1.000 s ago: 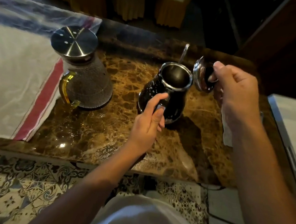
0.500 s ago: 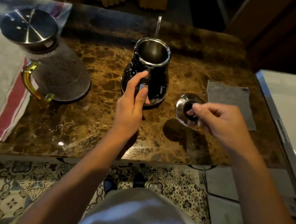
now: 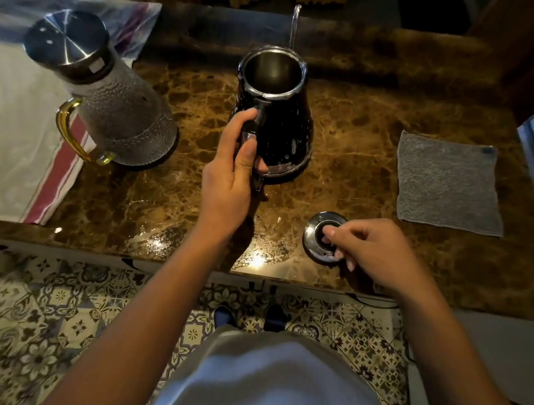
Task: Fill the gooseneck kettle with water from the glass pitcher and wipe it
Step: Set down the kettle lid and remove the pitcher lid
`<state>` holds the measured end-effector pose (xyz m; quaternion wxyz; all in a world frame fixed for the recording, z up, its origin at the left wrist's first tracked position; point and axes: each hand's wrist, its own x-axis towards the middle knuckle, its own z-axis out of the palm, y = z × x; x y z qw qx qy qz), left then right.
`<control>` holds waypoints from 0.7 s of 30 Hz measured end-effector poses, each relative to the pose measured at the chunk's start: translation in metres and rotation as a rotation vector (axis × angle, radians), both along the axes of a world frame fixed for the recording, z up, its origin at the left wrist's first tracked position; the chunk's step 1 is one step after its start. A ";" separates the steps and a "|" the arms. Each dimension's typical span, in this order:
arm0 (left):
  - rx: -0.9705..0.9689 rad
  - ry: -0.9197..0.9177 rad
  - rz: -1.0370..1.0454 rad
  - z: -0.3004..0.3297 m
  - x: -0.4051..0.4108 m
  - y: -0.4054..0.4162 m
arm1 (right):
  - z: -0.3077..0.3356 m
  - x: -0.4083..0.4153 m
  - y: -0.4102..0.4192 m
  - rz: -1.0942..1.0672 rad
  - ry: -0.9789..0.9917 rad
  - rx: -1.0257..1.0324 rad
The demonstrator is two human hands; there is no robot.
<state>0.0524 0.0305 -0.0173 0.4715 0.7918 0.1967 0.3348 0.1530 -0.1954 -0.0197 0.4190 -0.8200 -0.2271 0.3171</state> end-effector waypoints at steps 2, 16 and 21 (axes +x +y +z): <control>0.006 0.014 0.017 0.002 0.000 -0.001 | -0.002 -0.001 0.001 0.025 -0.002 -0.012; 0.057 0.060 0.069 0.008 -0.003 -0.005 | -0.011 0.000 0.007 0.088 -0.165 -0.163; 0.059 0.103 0.036 0.022 -0.011 0.001 | 0.008 0.007 0.009 0.077 -0.293 -0.188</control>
